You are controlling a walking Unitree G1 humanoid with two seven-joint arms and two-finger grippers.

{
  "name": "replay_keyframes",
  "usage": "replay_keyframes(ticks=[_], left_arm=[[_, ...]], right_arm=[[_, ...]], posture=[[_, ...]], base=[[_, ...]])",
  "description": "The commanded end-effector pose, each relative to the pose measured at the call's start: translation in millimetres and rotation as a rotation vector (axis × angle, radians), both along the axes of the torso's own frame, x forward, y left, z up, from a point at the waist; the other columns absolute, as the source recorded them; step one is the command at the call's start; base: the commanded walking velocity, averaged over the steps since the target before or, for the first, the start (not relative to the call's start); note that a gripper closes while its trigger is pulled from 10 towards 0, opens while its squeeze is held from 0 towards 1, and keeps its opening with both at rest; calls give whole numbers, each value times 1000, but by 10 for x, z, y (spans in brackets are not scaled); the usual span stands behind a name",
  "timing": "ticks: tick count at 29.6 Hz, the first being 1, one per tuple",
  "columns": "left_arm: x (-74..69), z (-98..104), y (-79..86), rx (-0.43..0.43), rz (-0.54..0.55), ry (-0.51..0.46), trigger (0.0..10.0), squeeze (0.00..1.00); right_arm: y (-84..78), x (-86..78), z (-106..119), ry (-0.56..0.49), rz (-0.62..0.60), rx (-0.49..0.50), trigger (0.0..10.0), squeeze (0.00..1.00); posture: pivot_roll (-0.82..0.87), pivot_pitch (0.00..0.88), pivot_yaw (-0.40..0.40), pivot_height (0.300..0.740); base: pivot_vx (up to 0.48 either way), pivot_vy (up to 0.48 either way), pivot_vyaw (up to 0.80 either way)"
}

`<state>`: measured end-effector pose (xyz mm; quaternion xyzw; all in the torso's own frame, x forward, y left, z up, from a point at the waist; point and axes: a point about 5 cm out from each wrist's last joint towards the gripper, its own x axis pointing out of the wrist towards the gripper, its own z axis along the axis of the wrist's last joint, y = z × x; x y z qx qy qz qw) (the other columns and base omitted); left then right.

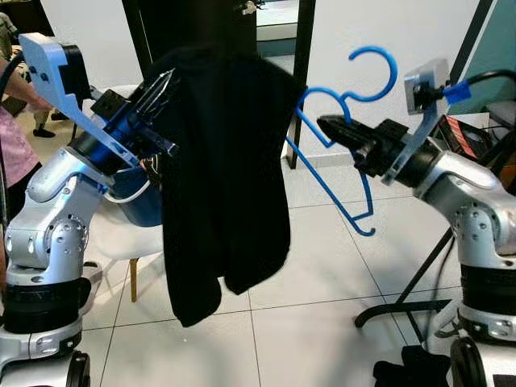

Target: Hang hanger

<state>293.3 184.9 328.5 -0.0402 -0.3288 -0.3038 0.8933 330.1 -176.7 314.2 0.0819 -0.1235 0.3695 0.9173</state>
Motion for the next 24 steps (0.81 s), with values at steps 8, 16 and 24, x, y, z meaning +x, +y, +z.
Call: replay_keyframes(ticks=[8, 16, 24], left_arm=[[-120, -39, -106, 37, -127, 3, 0, 0], [-198, -140, -78, 104, -154, 40, 0, 0], [-157, -265, 26, 161, -81, 83, 0, 0]], right_arm=[[-118, 13, 297, -50, -3, 326, 10000, 0], [-274, 39, 403, -60, -45, 488, 10000, 0], [-230, -27, 419, -78, -5, 446, 10000, 0]], posture=[[-63, 0, 9, 740], [-59, 0, 4, 740], [-63, 0, 7, 740]], base=[[0, 0, 0], [0, 0, 0], [0, 0, 0]])
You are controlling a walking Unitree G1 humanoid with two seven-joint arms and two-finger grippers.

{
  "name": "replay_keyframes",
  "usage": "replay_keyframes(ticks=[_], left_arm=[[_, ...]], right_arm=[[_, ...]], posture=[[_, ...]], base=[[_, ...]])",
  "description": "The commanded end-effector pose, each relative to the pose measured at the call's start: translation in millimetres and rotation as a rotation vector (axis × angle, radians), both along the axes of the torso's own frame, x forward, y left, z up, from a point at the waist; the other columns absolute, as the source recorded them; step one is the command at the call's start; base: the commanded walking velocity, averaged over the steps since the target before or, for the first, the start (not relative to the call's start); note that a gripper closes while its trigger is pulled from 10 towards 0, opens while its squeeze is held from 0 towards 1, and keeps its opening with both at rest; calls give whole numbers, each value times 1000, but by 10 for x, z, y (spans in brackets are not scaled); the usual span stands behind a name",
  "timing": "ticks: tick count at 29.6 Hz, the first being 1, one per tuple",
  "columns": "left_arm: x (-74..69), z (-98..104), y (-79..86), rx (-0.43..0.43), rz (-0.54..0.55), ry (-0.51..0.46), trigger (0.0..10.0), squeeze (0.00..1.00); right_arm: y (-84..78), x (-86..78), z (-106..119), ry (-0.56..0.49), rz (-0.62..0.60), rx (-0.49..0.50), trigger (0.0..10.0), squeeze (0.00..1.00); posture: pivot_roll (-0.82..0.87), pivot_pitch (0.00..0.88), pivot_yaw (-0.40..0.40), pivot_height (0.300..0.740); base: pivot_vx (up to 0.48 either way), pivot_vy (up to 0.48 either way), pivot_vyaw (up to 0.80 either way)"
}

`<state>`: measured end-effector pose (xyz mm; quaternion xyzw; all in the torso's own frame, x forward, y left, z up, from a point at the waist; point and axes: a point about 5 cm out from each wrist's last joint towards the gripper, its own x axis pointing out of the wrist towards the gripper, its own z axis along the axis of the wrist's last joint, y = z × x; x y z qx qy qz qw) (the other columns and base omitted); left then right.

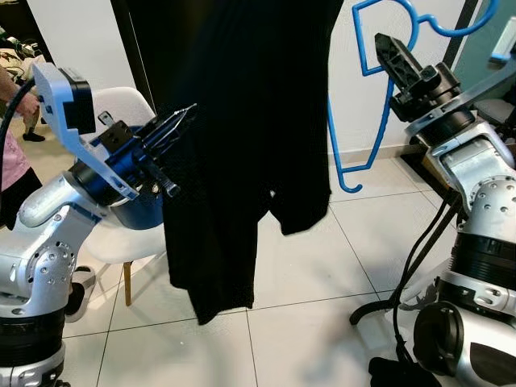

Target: Hang hanger

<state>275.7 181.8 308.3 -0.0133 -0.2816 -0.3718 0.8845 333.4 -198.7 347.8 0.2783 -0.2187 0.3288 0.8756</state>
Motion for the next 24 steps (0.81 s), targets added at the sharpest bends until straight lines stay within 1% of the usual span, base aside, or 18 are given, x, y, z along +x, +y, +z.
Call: replay_keyframes(ticks=[1, 2, 4, 5, 6, 7, 8, 9, 10, 11, 12, 14, 15, 17, 19, 21, 22, 24], left_arm=[[19, -62, 57, 42, 32, 22, 0, 0], [60, -100, 78, 62, 66, 33, 471, 0], [60, -100, 78, 62, 66, 33, 471, 0], [107, -134, 105, 83, 111, 43, 1922, 0], [107, -134, 105, 83, 111, 43, 1922, 0], [176, -168, 158, 108, 188, 52, 10000, 0], [176, -168, 158, 108, 188, 52, 10000, 0], [216, -186, 194, 125, 238, 58, 10000, 0], [216, -186, 194, 125, 238, 58, 10000, 0], [257, -201, 241, 143, 296, 64, 10000, 0], [257, -201, 241, 143, 296, 64, 10000, 0], [278, -209, 272, 153, 327, 72, 10000, 0], [281, -219, 289, 160, 335, 80, 10000, 1000], [266, -237, 289, 180, 320, 88, 10000, 1000], [186, -331, 204, 282, 207, 123, 10000, 1000], [186, -331, 204, 282, 207, 123, 10000, 1000], [133, -388, 138, 338, 139, 140, 10000, 1000], [133, -388, 138, 338, 139, 140, 10000, 1000]], right_arm=[[-10, -60, 83, -44, -4, -6, 10000, 0], [51, -93, 77, -62, 14, -55, 10000, 0], [51, -93, 77, -62, 14, -55, 10000, 0], [114, -134, 72, -87, 33, -112, 10000, 0], [114, -134, 72, -87, 33, -112, 10000, 0], [192, -199, 54, -126, 65, -198, 10000, 0], [192, -199, 54, -126, 65, -198, 10000, 0], [241, -241, 38, -149, 89, -252, 10000, 0], [241, -241, 38, -149, 89, -252, 10000, 0], [285, -289, 6, -179, 115, -316, 10000, 0], [285, -289, 6, -179, 115, -316, 10000, 0], [307, -318, -16, -197, 128, -358, 10000, 0], [311, -335, -24, -209, 132, -379, 10000, 0], [307, -344, -25, -216, 130, -390, 10000, 0], [299, -352, -5, -236, 129, -375, 10000, 0], [299, -352, -5, -236, 129, -375, 10000, 0], [293, -350, 4, -244, 122, -369, 10000, 0], [293, -350, 4, -244, 122, -369, 10000, 0]], posture=[[-63, 0, 7, 740], [-64, 0, 8, 740], [-64, 0, 8, 740], [-65, 0, 8, 740], [-65, 0, 8, 740], [-66, 0, 8, 740], [-66, 0, 8, 740], [-66, 0, 8, 740], [-66, 0, 8, 740], [-68, 0, 10, 740], [-68, 0, 10, 740], [-66, 0, 10, 740], [-66, 0, 11, 740], [-66, 0, 12, 740], [-58, 0, 8, 740], [-58, 0, 8, 740], [-58, 0, 8, 740], [-58, 0, 8, 740]], base=[[0, 0, 0], [0, 0, 0], [0, 0, 0], [0, 0, 0], [0, 0, 0], [0, 0, 0], [0, 0, 0], [0, 0, 0], [0, 0, 0], [0, 0, 0], [0, 0, 0], [0, 0, 0], [0, 0, 0], [0, 0, 0], [0, 0, 0], [0, 0, 0], [0, 0, 0], [0, 0, 0]])
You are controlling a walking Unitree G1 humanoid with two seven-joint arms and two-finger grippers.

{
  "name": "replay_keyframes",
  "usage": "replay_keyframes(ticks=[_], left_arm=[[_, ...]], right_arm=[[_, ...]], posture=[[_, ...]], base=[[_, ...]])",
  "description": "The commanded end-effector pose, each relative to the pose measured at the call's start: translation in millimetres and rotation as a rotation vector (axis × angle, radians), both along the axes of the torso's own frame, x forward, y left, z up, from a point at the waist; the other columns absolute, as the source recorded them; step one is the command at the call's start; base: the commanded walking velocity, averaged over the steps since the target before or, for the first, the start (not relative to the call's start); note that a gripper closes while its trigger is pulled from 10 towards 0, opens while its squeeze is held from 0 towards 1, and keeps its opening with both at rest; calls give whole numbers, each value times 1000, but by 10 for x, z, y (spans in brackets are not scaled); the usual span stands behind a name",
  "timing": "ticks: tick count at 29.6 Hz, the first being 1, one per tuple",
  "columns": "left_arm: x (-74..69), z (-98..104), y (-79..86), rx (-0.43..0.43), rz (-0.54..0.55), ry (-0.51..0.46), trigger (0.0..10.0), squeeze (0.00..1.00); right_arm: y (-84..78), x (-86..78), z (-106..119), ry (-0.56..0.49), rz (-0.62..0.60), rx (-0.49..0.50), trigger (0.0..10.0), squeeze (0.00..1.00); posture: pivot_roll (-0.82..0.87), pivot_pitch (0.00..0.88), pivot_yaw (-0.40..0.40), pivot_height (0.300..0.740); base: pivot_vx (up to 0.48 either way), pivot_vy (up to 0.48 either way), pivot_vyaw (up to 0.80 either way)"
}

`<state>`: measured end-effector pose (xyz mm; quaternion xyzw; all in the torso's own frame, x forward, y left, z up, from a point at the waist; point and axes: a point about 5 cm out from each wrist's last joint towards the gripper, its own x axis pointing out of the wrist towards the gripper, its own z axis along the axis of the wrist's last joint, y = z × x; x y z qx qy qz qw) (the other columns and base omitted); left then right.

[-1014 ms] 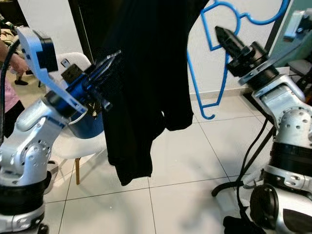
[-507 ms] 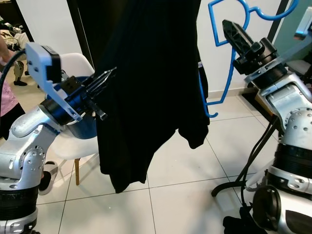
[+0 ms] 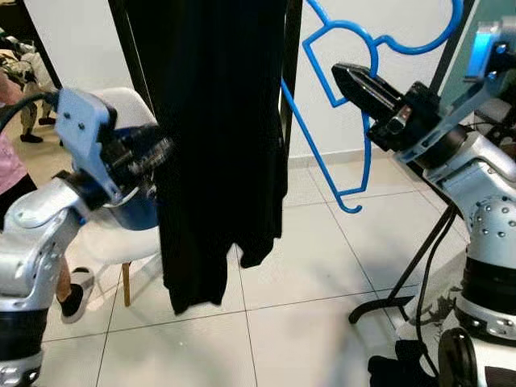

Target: Hang hanger

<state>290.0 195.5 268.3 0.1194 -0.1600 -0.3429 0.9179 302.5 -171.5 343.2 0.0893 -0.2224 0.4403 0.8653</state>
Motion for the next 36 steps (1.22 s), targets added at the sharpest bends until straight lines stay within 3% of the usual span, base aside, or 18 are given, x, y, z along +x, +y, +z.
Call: replay_keyframes(ticks=[1, 2, 8, 12, 16, 19, 24, 25, 28, 29, 30, 31, 32, 33, 34, 36], left_arm=[[-91, -45, -74, 78, -95, 45, 10000, 1000], [-143, -81, -120, 109, -147, 66, 10000, 1000], [-198, 76, -88, 108, -186, 23, 10000, 1000], [-380, 485, -58, 77, -358, -68, 10000, 1000], [-415, 617, -26, 108, -431, -81, 10000, 1000], [-418, 645, -15, 124, -445, -81, 10000, 1000], [-459, 927, 20, 177, -544, -111, 10000, 1000], [-446, 995, 53, 232, -560, -106, 10000, 1000], [-446, 995, 53, 232, -560, -106, 10000, 1000], [-414, 1048, 98, 290, -560, -93, 10000, 1000], [-414, 1048, 98, 290, -560, -93, 10000, 1000], [-370, 1096, 154, 358, -541, -83, 10000, 1000], [-370, 1096, 154, 358, -541, -83, 10000, 1000], [-316, 1133, 217, 427, -530, -56, 10000, 0], [-263, 1145, 279, 483, -518, -27, 10000, 0], [-232, 1148, 318, 515, -513, -5, 10000, 0]], right_arm=[[13, -26, 59, -49, 2, 11, 10000, 0], [9, -18, 62, -52, -6, 9, 10000, 0], [19, 16, -52, -51, -32, -91, 10000, 0], [-19, 88, -353, -20, -78, -277, 10000, 0], [-11, 69, -514, -5, -46, -378, 10000, 0], [-9, 59, -548, -1, -32, -395, 10000, 0], [20, -32, -664, 5, 54, -449, 10000, 0], [43, -61, -687, 3, 80, -456, 10000, 0], [43, -61, -687, 3, 80, -456, 10000, 0], [69, -84, -703, -5, 105, -462, 10000, 0], [69, -84, -703, -5, 105, -462, 10000, 0], [96, -110, -723, -16, 134, -471, 10000, 0], [96, -110, -723, -16, 134, -471, 10000, 0], [132, -145, -737, -29, 166, -484, 10000, 0], [167, -176, -742, -44, 194, -495, 10000, 0], [189, -196, -743, -53, 211, -502, 10000, 0]], posture=[[-53, 0, 8, 740], [-53, 0, 8, 740], [-43, 0, 5, 740], [-22, 0, 11, 740], [-16, 0, 17, 740], [-15, 0, 18, 740], [2, 0, 33, 740], [8, 0, 40, 740], [8, 0, 40, 740], [11, 0, 44, 740], [11, 0, 44, 740], [14, 0, 49, 740], [14, 0, 49, 740], [16, 0, 56, 740], [16, 0, 64, 740], [16, 0, 64, 740]], base=[[0, 0, 0], [0, 0, 0], [0, 0, 0], [0, 0, 0], [0, 0, 0], [0, 0, 0], [0, 0, 0], [0, 0, 0], [0, 0, 0], [0, 0, 0], [0, 0, 0], [0, 0, 0], [0, 0, 0], [0, 0, 0], [0, 0, 0], [0, 0, 0]])
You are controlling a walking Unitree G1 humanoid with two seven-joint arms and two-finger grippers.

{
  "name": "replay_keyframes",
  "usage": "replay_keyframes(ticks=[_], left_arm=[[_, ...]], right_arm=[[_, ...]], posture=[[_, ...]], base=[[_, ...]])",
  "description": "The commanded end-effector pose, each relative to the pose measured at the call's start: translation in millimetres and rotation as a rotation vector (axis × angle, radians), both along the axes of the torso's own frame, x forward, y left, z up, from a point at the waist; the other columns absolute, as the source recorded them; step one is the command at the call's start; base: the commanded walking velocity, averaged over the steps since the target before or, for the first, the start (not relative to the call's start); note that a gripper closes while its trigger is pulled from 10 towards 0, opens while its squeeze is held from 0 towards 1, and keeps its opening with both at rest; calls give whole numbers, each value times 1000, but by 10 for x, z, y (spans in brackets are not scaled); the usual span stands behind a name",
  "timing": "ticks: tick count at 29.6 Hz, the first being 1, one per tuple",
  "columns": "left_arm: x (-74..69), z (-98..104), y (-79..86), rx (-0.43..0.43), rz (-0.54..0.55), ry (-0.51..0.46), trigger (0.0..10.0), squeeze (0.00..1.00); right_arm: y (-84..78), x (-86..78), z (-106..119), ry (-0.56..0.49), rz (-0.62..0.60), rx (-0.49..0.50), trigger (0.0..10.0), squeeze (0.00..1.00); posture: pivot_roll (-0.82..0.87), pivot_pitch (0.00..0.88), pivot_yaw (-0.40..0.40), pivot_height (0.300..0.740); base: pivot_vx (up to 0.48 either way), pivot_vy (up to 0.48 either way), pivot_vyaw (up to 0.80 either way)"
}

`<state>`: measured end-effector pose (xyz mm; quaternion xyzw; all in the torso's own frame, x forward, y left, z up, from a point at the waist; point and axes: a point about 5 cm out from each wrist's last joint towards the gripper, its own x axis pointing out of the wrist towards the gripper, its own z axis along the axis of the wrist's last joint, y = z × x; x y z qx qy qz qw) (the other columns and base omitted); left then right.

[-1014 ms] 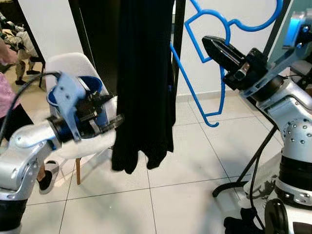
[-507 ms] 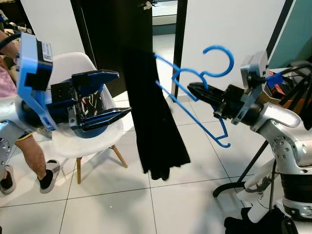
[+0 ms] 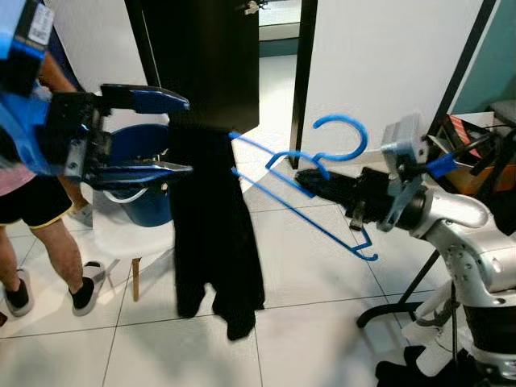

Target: Hang hanger

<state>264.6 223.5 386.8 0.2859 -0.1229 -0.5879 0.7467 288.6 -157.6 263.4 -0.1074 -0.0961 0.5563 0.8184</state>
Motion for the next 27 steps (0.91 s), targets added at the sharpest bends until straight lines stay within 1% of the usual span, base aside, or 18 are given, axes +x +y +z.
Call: replay_keyframes(ticks=[1, 2, 3, 5, 9, 10, 12, 14, 15, 16, 19, 20, 22, 27], left_arm=[[21, -37, 39, 62, 9, 20, 10000, 0], [63, -48, 74, 91, 22, 34, 10000, 0], [63, -48, 74, 91, 22, 34, 10000, 0], [127, -57, 111, 113, 36, 51, 10000, 0], [155, -62, 124, 123, 38, 62, 10000, 0], [189, -89, 135, 137, 26, 90, 10000, 0], [189, -89, 135, 137, 26, 90, 10000, 0], [222, -137, 136, 153, -2, 127, 10000, 0], [222, -137, 136, 153, -2, 127, 10000, 0], [245, -163, 131, 163, -16, 140, 8784, 0], [274, -213, 98, 176, -38, 154, 8745, 0], [281, -229, 85, 177, -44, 158, 8078, 0], [295, -255, 62, 181, -54, 163, 8078, 0], [300, -258, 59, 182, -55, 164, 8078, 0]], right_arm=[[50, -56, 55, -46, 45, 3, 10000, 0], [75, -83, 68, -52, 65, 1, 10000, 0], [75, -83, 68, -52, 65, 1, 10000, 0], [100, -117, 86, -59, 89, 0, 10000, 0], [113, -134, 99, -64, 100, 3, 10000, 0], [141, -160, 119, -72, 117, 8, 10000, 0], [141, -160, 119, -72, 117, 8, 10000, 0], [174, -187, 138, -79, 138, 13, 10000, 0], [174, -187, 138, -79, 138, 13, 10000, 0], [192, -201, 147, -81, 149, 17, 10000, 0], [234, -228, 154, -83, 174, 21, 10000, 0], [248, -236, 155, -83, 182, 23, 10000, 0], [275, -250, 157, -84, 196, 26, 10000, 0], [280, -253, 158, -84, 198, 27, 10000, 0]], posture=[[16, 0, 64, 740], [14, 0, 70, 740], [14, 0, 70, 740], [13, 0, 74, 740], [13, 0, 75, 740], [12, 0, 78, 740], [12, 0, 78, 740], [10, 0, 78, 740], [10, 0, 78, 740], [8, 0, 81, 740], [7, 0, 82, 740], [7, 0, 82, 740], [7, 0, 85, 740], [7, 0, 85, 740]], base=[[0, 0, 0], [0, 0, 0], [0, 0, 0], [0, 0, 0], [0, 0, 0], [0, 0, 0], [0, 0, 0], [0, 0, 0], [0, 0, 0], [0, 0, 0], [0, 0, 0], [0, 0, 0], [0, 0, 0], [0, 0, 0]])
